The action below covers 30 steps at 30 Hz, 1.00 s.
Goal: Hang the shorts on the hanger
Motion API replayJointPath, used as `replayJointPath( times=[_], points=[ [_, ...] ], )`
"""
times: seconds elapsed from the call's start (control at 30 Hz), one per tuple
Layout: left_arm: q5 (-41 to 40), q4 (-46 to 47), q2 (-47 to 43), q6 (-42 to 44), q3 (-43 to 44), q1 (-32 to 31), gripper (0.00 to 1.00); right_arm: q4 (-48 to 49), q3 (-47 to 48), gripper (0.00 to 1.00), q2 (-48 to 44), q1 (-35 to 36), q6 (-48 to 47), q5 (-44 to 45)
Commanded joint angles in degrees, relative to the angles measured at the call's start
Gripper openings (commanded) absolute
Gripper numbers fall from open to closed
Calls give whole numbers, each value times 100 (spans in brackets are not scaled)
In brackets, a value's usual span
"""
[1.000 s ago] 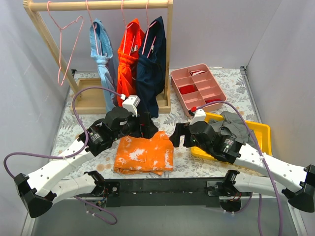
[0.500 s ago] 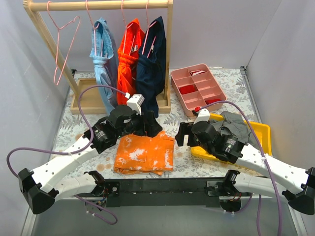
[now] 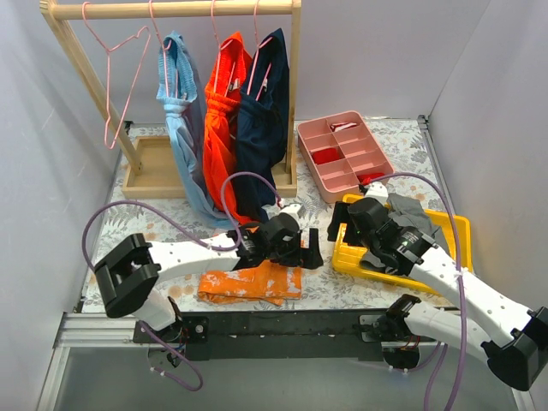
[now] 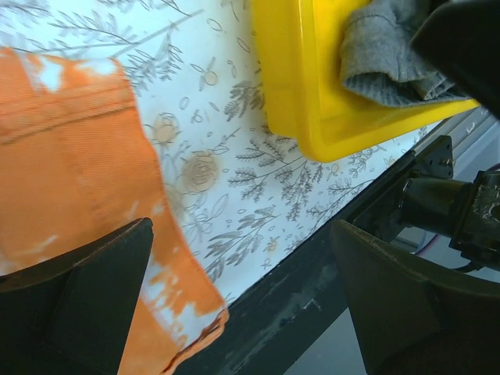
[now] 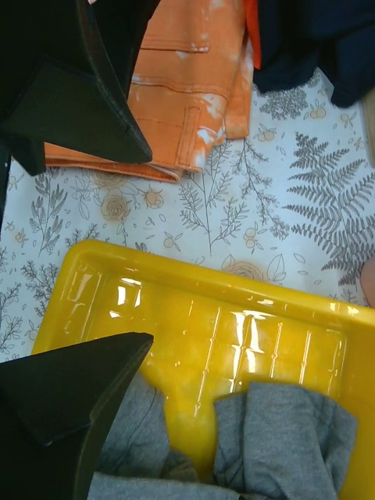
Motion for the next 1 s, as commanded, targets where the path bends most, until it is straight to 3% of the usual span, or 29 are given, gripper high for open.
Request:
replayJointPath(
  times=[0.0, 0.23, 0.53, 0.7, 0.97],
  points=[
    [60, 587, 311, -555, 220, -275, 98, -89, -76, 96, -178, -283, -46, -135],
    [-106, 632, 461, -863, -158, -425, 98, -10, -331, 96, -406, -529, -82, -302],
    [-1398, -599, 357, -1828, -588, -320, 98, 113, -402, 96, -441, -626, -3, -478],
    [-1618, -793, -589, -2321, -1492, 67, 98, 104, -410, 96, -477, -635, 6, -548],
    [-1733, -1293, -2587, -2586, -2804, 1630, 98, 262, -569, 96, -415, -653, 85, -785]
  ],
)
